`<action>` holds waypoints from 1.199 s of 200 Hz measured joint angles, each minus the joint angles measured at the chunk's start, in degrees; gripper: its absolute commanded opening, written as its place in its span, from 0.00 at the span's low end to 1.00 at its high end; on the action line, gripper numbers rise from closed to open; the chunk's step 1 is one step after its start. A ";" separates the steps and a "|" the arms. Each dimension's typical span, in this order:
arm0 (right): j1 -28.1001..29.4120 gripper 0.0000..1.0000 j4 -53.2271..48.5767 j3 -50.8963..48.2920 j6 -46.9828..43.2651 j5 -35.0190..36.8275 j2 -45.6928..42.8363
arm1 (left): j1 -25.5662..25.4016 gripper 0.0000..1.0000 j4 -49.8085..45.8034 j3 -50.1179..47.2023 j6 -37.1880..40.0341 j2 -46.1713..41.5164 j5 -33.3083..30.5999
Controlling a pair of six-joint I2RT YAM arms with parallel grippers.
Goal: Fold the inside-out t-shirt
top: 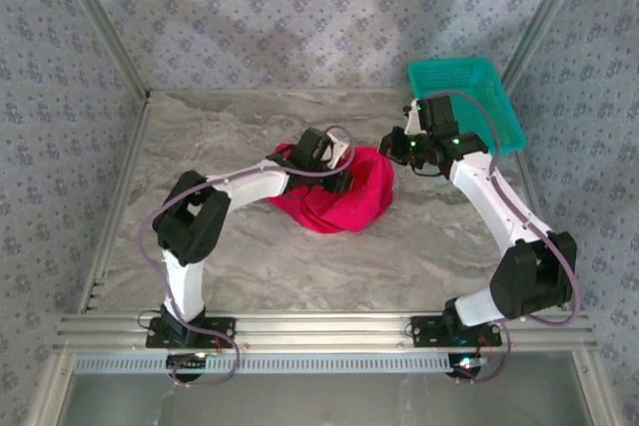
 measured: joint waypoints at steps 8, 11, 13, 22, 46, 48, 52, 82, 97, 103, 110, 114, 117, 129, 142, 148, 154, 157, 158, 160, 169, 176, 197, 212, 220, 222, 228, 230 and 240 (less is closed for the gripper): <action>0.00 0.00 -0.02 -0.07 -0.17 0.00 -0.11 | 0.59 0.00 -0.39 0.46 -0.07 0.31 -0.17; -0.02 0.00 -0.09 -0.11 -0.22 0.02 -0.15 | 0.81 0.00 -0.57 0.46 -0.02 0.31 -0.28; -0.02 0.00 -0.15 -0.11 -0.26 0.02 -0.17 | 0.94 0.00 -0.74 0.46 -0.02 0.28 -0.28; -0.02 0.00 -0.39 -0.20 -0.63 0.04 -0.35 | 1.49 0.00 -1.36 0.48 -0.09 -0.07 -0.42; -0.11 0.00 -0.90 -0.66 -2.40 0.59 -0.55 | 2.27 0.00 -5.75 1.14 -0.09 -2.62 -0.70; -0.13 0.00 -0.92 -0.70 -2.54 0.66 -0.55 | 2.32 0.00 -6.36 1.40 -0.09 -2.93 -0.68; -0.15 0.00 -1.07 -0.79 -2.97 1.03 -0.55 | 2.32 0.00 -7.65 2.12 -0.09 -3.56 -0.59; -0.76 0.00 -2.86 -1.25 -5.42 4.61 -0.28 | 3.21 0.00 -15.08 10.78 -1.03 -9.09 2.71; -0.81 0.00 -2.99 -1.25 -6.14 5.66 0.85 | 4.92 0.00 -16.24 15.23 -4.35 -12.52 6.62; -0.79 0.00 -2.82 -1.25 -6.27 5.66 1.44 | 5.81 0.00 -16.33 16.59 -6.05 -13.86 8.55; -0.63 0.00 -2.10 -1.22 -6.38 5.42 2.19 | 6.91 0.00 -16.20 17.53 -8.33 -15.21 10.80; -0.48 0.00 -1.55 -1.18 -6.47 5.27 2.54 | 7.65 0.00 -16.13 17.86 -10.03 -15.98 12.33; -0.39 0.00 -1.20 -1.11 -6.47 5.20 2.78 | 8.02 0.00 -16.11 17.99 -10.99 -16.41 13.20; 0.02 0.00 0.11 -0.92 -6.47 4.96 3.23 | 9.51 0.00 -15.96 18.14 -14.75 -17.20 16.59; 0.11 0.00 0.46 -0.79 -6.45 5.33 3.23 | 10.27 0.00 -15.72 18.14 -18.10 -16.52 19.06; 0.07 0.00 0.35 -0.79 -6.45 5.90 3.23 | 10.47 0.00 -14.95 18.08 -19.67 -15.78 20.26; -0.02 0.00 0.02 -0.79 -6.45 6.45 3.23 | 10.56 0.00 -13.75 17.86 -21.11 -14.99 21.24; -0.07 0.00 -0.17 -0.79 -6.45 6.75 3.23 | 10.56 0.00 -13.18 17.73 -21.64 -14.60 21.68; -0.11 0.00 -0.28 -0.79 -6.43 6.93 3.23 | 10.56 0.00 -12.87 17.66 -22.01 -14.36 21.86; -0.13 0.00 -0.52 -0.79 -6.43 7.21 3.23 | 10.56 0.00 -12.48 17.55 -22.53 -13.99 22.14; -0.24 0.00 -1.44 -0.79 -6.27 8.48 3.23 | 10.45 0.00 -10.78 17.22 -24.37 -12.41 22.97; -0.39 0.08 -2.47 -0.79 -6.05 9.88 3.23 | 10.27 0.00 -9.75 17.22 -25.68 -10.71 23.15; -0.85 0.46 -6.19 -0.81 -5.01 15.47 3.19 | 9.09 0.00 -9.49 18.18 -27.78 -4.74 22.56; -0.83 0.57 -6.43 -1.90 -3.98 17.09 2.05 | 8.02 0.00 -9.68 19.30 -28.55 -0.74 21.81; -0.48 0.60 -5.40 -3.50 -4.00 17.00 0.55 | 7.58 0.00 -9.86 19.34 -28.89 0.42 21.20; -0.33 0.60 -4.98 -4.11 -4.02 16.98 -0.02 | 7.48 0.00 -9.97 19.34 -29.09 0.61 21.09; 0.28 0.60 -3.89 -5.75 -3.85 16.41 -1.73 | 7.28 0.00 -10.23 19.34 -29.31 1.07 20.83; 0.44 0.60 -3.74 -6.12 -3.74 16.20 -2.12 | 7.21 0.00 -10.29 19.34 -29.44 1.18 20.70; 1.77 0.60 -1.31 -8.92 -3.58 14.19 -4.94 | 6.95 0.00 -10.38 19.34 -29.81 1.33 20.48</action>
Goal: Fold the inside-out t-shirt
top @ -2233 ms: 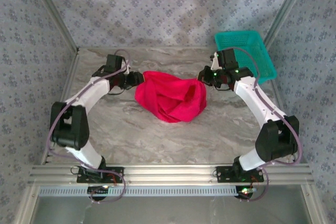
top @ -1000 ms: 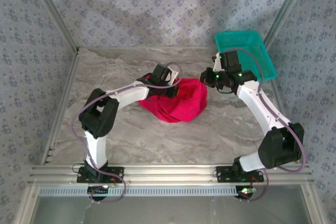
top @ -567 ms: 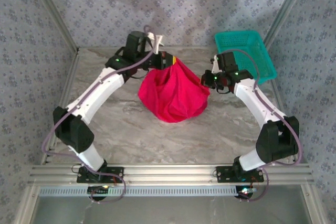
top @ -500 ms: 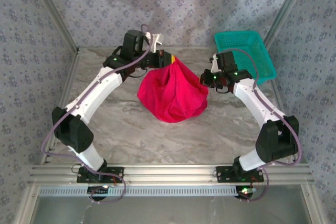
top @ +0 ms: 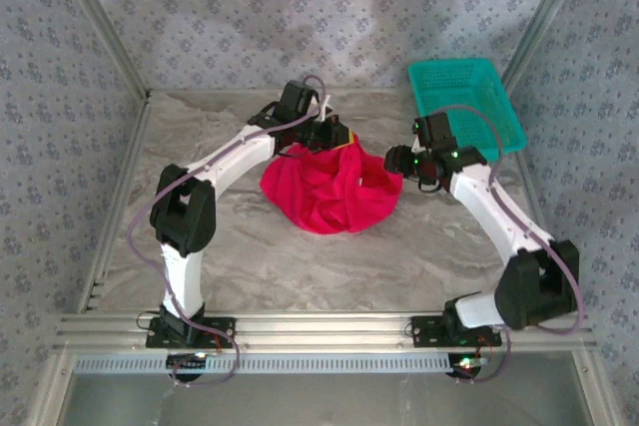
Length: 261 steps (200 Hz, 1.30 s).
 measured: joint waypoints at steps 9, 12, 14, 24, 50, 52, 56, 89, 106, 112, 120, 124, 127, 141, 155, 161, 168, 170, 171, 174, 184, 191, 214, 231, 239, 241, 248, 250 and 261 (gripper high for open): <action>1.03 0.60 2.27 -1.81 0.00 -1.99 -1.68 | -0.02 0.00 -0.04 0.31 -0.39 0.00 -0.17; 1.46 0.60 3.23 -2.38 -0.02 -2.84 -2.08 | 0.02 0.00 -0.02 0.52 -0.59 -0.02 -0.17; 1.66 0.60 3.58 -2.58 -0.02 -3.15 -2.19 | 0.07 0.00 0.00 0.70 -0.68 0.00 -0.20; 2.89 0.62 6.58 -3.58 -0.07 -5.20 -2.16 | 0.31 0.00 0.07 1.27 -1.05 -0.02 -0.31; 5.62 0.65 12.59 -3.76 -0.98 -8.02 2.32 | 1.05 0.00 0.04 1.81 -1.53 -0.02 -0.48; 5.79 0.65 13.18 -3.74 -0.98 -8.11 2.95 | 1.14 0.00 0.04 1.81 -1.66 -0.02 -0.57; 6.10 0.65 13.88 -3.63 -1.11 -8.39 3.93 | 1.22 0.00 0.00 1.81 -1.70 -0.02 -0.61; 7.56 0.00 18.36 -0.39 -1.09 -9.27 15.06 | 2.25 0.17 -0.17 1.75 -2.62 -0.07 -0.81; 7.87 0.00 18.49 2.40 -0.76 -9.16 18.56 | 3.21 0.42 -0.13 -0.22 -2.27 -1.33 -0.79; 7.96 0.00 18.36 2.93 -0.76 -9.11 18.69 | 3.82 0.48 -0.33 -1.70 -2.14 -2.43 -0.81; 8.09 0.00 18.01 3.48 -0.94 -8.94 18.16 | 5.07 0.52 -0.50 -4.72 -1.16 -4.50 -1.03; 8.20 0.00 17.90 3.56 -0.98 -8.81 17.75 | 5.73 0.54 -0.57 -6.34 -1.25 -5.62 -1.33; 8.26 0.00 17.75 3.56 -1.16 -8.59 17.07 | 6.36 0.56 -0.74 -7.61 -0.33 -6.64 -1.40; 8.37 0.00 16.74 2.86 -1.81 -7.78 13.25 | 10.03 0.61 -2.14 -14.38 1.79 -11.65 -2.89; 8.13 0.00 16.09 0.50 -2.51 -7.13 6.97 | 14.03 0.65 -3.39 -20.85 3.98 -16.06 -4.50; 7.80 0.00 15.87 -0.79 -2.69 -7.04 3.65 | 15.76 0.66 -3.58 -23.43 4.87 -17.46 -5.09; 7.37 0.00 15.67 -2.01 -2.89 -7.02 0.55 | 17.20 0.69 -3.87 -25.77 5.70 -18.43 -5.60; 7.23 0.00 15.67 -2.40 -2.91 -7.04 -0.39 | 17.53 0.70 -3.91 -26.38 5.75 -18.58 -5.73; 7.13 0.00 15.61 -2.64 -2.93 -7.04 -1.05 | 17.64 0.71 -3.93 -26.58 5.77 -18.60 -5.77; 6.86 0.00 15.56 -3.15 -2.93 -7.02 -2.34 | 17.97 0.72 -4.02 -27.26 6.36 -18.64 -5.77; 6.10 0.00 15.47 -4.72 -2.93 -7.06 -5.81 | 18.40 0.75 -4.11 -29.09 6.82 -18.27 -5.79; 5.60 0.00 15.45 -5.66 -2.93 -7.06 -7.54 | 18.23 0.77 -4.09 -29.73 7.21 -17.33 -5.40; 4.85 0.00 15.37 -7.76 -2.91 -7.10 -9.33 | 16.46 0.76 -2.38 -28.81 7.48 -11.80 -3.78; 4.63 0.00 14.56 -8.31 -2.91 -7.15 -9.20 | 14.88 0.45 -1.60 -25.97 7.69 -6.29 -3.17; 4.44 0.00 14.34 -8.31 -2.91 -7.15 -9.20 | 14.29 0.21 -1.18 -24.15 7.52 -3.43 -2.86; 4.33 0.00 14.34 -8.31 -2.91 -7.15 -9.20 | 14.21 0.17 -1.05 -23.85 7.45 -2.86 -2.84; 3.93 0.00 14.32 -8.26 -2.91 -7.21 -9.20 | 13.86 0.00 -0.85 -22.27 7.52 -0.44 -2.38; 3.76 0.00 14.29 -8.24 -2.91 -7.26 -9.20 | 13.77 0.00 -0.87 -21.92 7.56 -0.04 -2.23; 2.54 0.00 13.90 -7.93 -2.91 -7.28 -9.07 | 13.75 0.00 -1.11 -19.65 7.72 2.80 -1.75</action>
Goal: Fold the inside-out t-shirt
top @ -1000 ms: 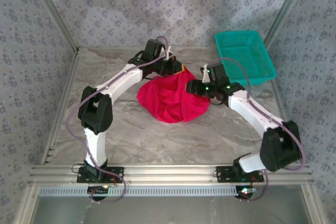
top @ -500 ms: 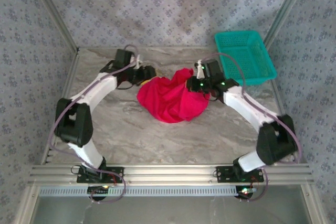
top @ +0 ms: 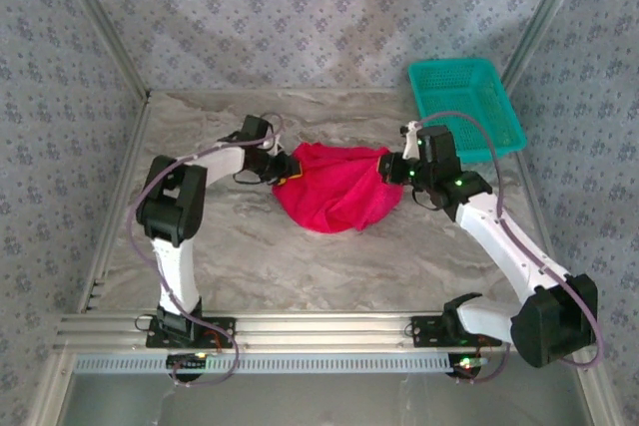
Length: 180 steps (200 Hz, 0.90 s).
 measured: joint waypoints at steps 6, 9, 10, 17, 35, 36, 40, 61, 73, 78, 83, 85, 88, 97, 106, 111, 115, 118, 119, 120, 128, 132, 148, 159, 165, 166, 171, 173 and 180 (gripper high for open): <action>-0.92 0.00 -0.48 0.57 0.00 -0.11 0.26 | 0.26 0.00 -0.48 1.03 0.07 0.98 0.22; -1.51 0.00 -0.79 0.96 0.00 -0.28 0.50 | 0.44 0.00 -0.83 1.57 0.35 1.33 0.37; -1.66 0.00 -0.87 1.09 0.00 -0.33 0.57 | 0.48 0.00 -0.94 1.70 0.28 1.44 0.39; -3.28 0.00 -1.62 2.69 0.00 -0.70 1.46 | 1.18 0.00 -2.54 3.54 0.48 2.01 0.63; -7.85 0.00 -3.19 9.20 0.02 -2.40 5.66 | 3.80 0.00 -8.68 11.61 1.27 2.34 0.46; -8.02 0.00 -3.23 9.55 0.04 -2.49 5.88 | 4.00 0.00 -9.20 12.48 1.29 2.36 0.57; -9.01 0.00 -3.26 11.61 0.07 -2.99 7.26 | 4.66 0.00 -10.27 14.99 1.62 2.43 0.35; -12.44 0.00 -3.08 21.77 0.92 -5.73 13.29 | 8.15 0.00 -15.06 32.65 2.38 2.54 0.24; -13.40 0.00 -2.82 26.97 1.57 -6.75 15.54 | 9.64 0.00 -16.04 42.25 2.82 2.25 0.22; -13.60 0.00 -2.73 28.48 1.81 -7.02 16.00 | 10.14 0.00 -16.20 45.40 3.02 1.84 0.13; -13.66 0.00 -2.51 29.90 1.92 -7.32 16.22 | 10.49 0.00 -16.26 47.56 3.21 1.09 0.04; -13.66 0.00 -2.43 30.42 2.03 -7.39 16.28 | 10.62 0.00 -16.31 48.28 3.26 0.72 0.00; -13.68 0.00 -2.34 31.08 2.01 -7.58 16.28 | 10.82 0.00 -16.26 49.03 3.54 -0.02 -0.13; -13.64 0.00 -1.97 32.70 2.03 -8.09 16.15 | 11.15 0.00 -16.20 49.70 4.17 -2.47 -0.52; -13.57 0.00 -1.16 33.38 2.01 -8.48 15.65 | 11.28 0.00 -15.63 48.19 4.98 -5.73 -0.98; -13.57 0.00 -0.81 33.40 1.99 -8.68 15.17 | 11.26 0.00 -14.58 45.92 5.42 -7.98 -1.27; -13.55 0.00 -0.63 33.22 1.95 -8.90 14.67 | 11.26 0.00 -13.44 43.08 5.68 -10.32 -1.44; -13.51 0.00 -0.31 32.87 1.92 -8.96 14.29 | 11.23 0.00 -12.11 40.46 5.99 -11.98 -1.84; -13.51 0.00 -0.24 32.81 1.92 -9.01 14.21 | 11.23 0.00 -11.93 39.82 6.10 -12.39 -1.90; -13.53 0.00 -0.22 32.74 1.92 -9.05 14.10 | 11.21 0.00 -11.85 39.26 6.19 -12.79 -1.90; -13.31 0.00 0.83 30.73 1.77 -9.31 12.61 | 11.21 0.00 -8.98 31.01 6.62 -17.97 -2.45; -13.14 0.00 1.70 28.96 1.64 -9.51 11.54 | 11.21 0.00 -7.10 25.88 6.67 -20.90 -2.97; -11.56 0.00 3.76 19.80 1.40 -9.92 6.78 | 11.08 0.00 0.04 5.57 6.73 -31.08 -4.98; -9.73 0.00 5.73 11.65 1.31 -9.88 3.61 | 10.93 0.00 4.13 -8.55 6.32 -36.76 -6.80; -8.37 0.00 6.49 6.29 1.36 -9.81 2.05 | 10.58 0.00 6.12 -15.43 5.90 -38.88 -7.74; -8.22 0.00 6.51 5.68 1.36 -9.77 1.90 | 10.56 0.00 6.23 -16.20 5.90 -39.10 -7.87; -7.10 0.00 7.13 1.36 1.51 -9.42 1.07 | 10.21 0.00 7.48 -21.64 5.27 -40.44 -8.66; -6.67 0.00 7.26 -0.37 1.55 -9.31 0.83 | 10.03 0.00 7.85 -23.93 5.20 -40.85 -9.20; -5.35 0.00 7.58 -5.44 1.79 -8.96 0.46 | 9.40 0.00 8.81 -29.83 4.52 -41.62 -10.36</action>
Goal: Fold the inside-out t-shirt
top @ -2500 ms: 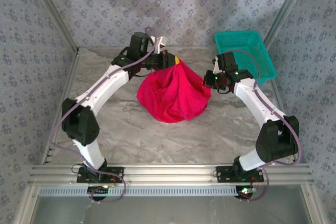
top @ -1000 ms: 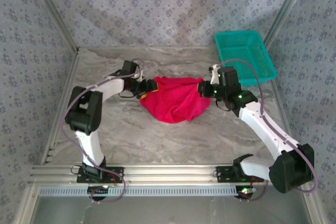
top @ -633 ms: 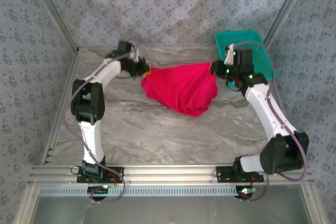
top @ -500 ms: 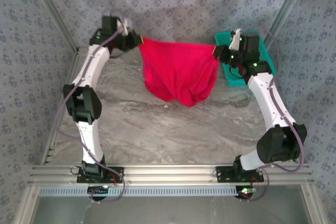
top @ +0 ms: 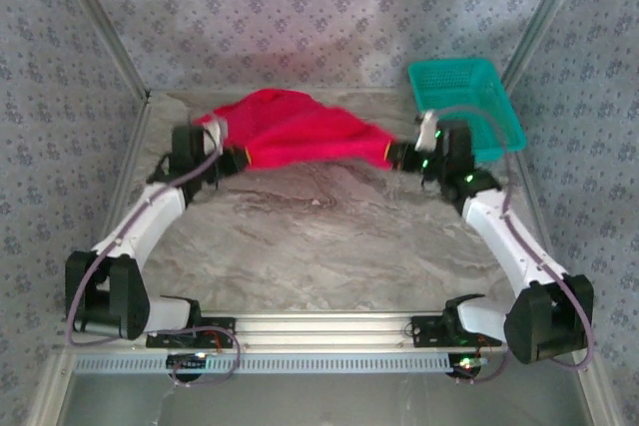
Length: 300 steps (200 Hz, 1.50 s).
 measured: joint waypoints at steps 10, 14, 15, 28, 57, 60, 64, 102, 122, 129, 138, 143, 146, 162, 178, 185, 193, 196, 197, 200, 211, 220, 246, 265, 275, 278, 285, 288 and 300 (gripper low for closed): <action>1.51 0.00 0.28 -7.61 0.44 0.63 0.09 | -1.51 0.02 0.37 -7.06 -1.14 -0.35 -1.53; 1.81 0.00 0.07 -9.90 0.48 0.83 0.11 | -2.19 0.04 0.28 -9.51 -1.49 -0.35 -2.36; 1.90 0.00 -0.15 -10.75 0.52 0.98 0.11 | -2.29 0.05 0.26 -9.86 -1.55 -0.35 -2.45; 2.14 0.15 -1.51 -16.48 0.98 1.62 0.09 | -4.76 0.20 -0.72 -14.60 -2.78 -1.22 -3.98; 2.12 0.59 -3.63 -19.54 2.23 4.09 -3.41 | -6.67 0.38 -5.62 -14.21 -4.31 -6.97 -9.77; 2.12 0.60 -3.72 -19.52 2.19 4.46 -4.15 | -6.69 0.38 -6.27 -13.64 -4.52 -7.43 -10.45; 2.12 0.62 -3.89 -19.47 2.49 4.76 -5.18 | -6.73 0.39 -7.15 -12.72 -4.26 -8.00 -11.41; 2.99 0.58 -7.26 -15.39 2.60 10.25 -10.05 | -11.85 0.49 -10.47 -4.09 -1.60 -8.07 -16.76; 5.29 0.58 -8.20 -11.93 2.60 12.70 -7.87 | -18.43 0.58 -10.01 1.07 0.28 -2.95 -16.92; 6.25 0.57 -8.22 -10.86 2.60 13.22 -6.58 | -20.72 0.61 -9.53 3.28 0.92 0.26 -16.44; 7.39 0.51 -8.20 -9.73 2.69 13.84 -4.68 | -23.12 0.65 -8.85 5.81 1.42 4.46 -15.65; 7.87 0.47 -8.15 -9.31 2.71 14.01 -3.63 | -24.28 0.68 -8.48 7.30 1.70 6.88 -15.15; 8.15 0.44 -8.09 -9.18 3.08 14.16 -3.04 | -25.00 0.69 -8.41 8.13 1.81 8.28 -14.80; 9.07 0.28 -8.02 -9.16 4.07 14.36 -0.22 | -28.24 0.76 -8.20 12.55 3.08 15.74 -13.22; 9.35 0.28 -7.89 -9.90 5.03 14.36 1.27 | -30.86 0.82 -8.61 16.39 5.57 21.94 -11.80; 9.38 0.28 -7.80 -10.49 5.40 14.38 1.40 | -31.87 0.84 -9.05 17.88 6.78 24.15 -11.13; 9.38 0.28 -7.80 -11.10 5.70 14.38 1.42 | -32.83 0.85 -9.66 19.12 8.15 26.03 -10.69; 9.38 0.29 -7.82 -11.28 5.77 14.38 1.42 | -33.11 0.85 -9.88 19.47 8.70 26.60 -10.60; 9.38 0.29 -7.82 -11.32 5.84 14.40 1.42 | -33.20 0.85 -9.97 19.54 8.94 26.71 -10.54; 9.38 0.29 -7.82 -11.47 5.86 14.40 1.42 | -33.53 0.85 -10.19 19.80 9.62 27.10 -10.38; 9.35 0.29 -7.82 -11.93 6.05 14.40 1.42 | -34.53 0.87 -11.13 20.22 12.20 27.87 -10.29; 9.35 0.30 -7.85 -12.07 6.10 14.38 1.40 | -35.08 0.87 -11.87 20.22 14.08 27.87 -10.45; 9.31 0.31 -7.76 -12.07 6.12 14.12 1.40 | -36.13 0.89 -13.07 20.22 19.47 27.85 -14.25; 9.31 0.30 -7.67 -12.07 6.12 13.77 1.51 | -36.74 0.88 -13.66 20.24 22.29 27.96 -16.92; 9.31 0.30 -7.63 -12.07 6.12 13.49 1.81 | -37.11 0.87 -13.70 20.37 23.32 28.28 -17.75; 9.31 0.30 -7.61 -12.07 6.12 13.44 1.92 | -37.24 0.86 -13.68 20.44 23.54 28.46 -17.86; 9.31 0.30 -7.58 -12.07 6.12 13.27 2.16 | -37.51 0.85 -13.66 20.63 24.00 28.96 -18.29; 9.31 0.30 -7.56 -12.07 6.12 13.18 2.25 | -37.64 0.84 -13.68 20.74 24.17 29.20 -18.43; 9.31 0.29 -7.56 -12.07 6.12 13.07 2.51 | -38.07 0.81 -13.42 21.03 24.65 30.47 -18.97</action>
